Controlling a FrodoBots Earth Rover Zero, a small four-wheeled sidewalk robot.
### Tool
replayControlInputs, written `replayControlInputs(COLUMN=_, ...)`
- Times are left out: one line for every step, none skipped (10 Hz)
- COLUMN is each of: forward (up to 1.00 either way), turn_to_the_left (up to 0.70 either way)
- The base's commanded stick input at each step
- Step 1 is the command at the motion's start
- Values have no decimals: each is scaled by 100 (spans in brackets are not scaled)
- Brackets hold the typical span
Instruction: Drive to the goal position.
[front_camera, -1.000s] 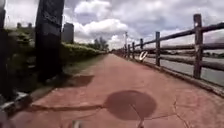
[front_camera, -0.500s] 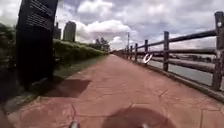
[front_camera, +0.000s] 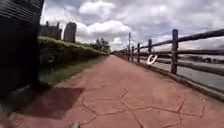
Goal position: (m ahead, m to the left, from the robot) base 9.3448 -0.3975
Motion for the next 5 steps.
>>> replayControlInputs(forward=100, turn_to_the_left=0)
replayControlInputs(forward=100, turn_to_the_left=-8)
replayControlInputs(forward=100, turn_to_the_left=-27)
replayControlInputs(forward=100, turn_to_the_left=-27)
replayControlInputs(forward=100, turn_to_the_left=0)
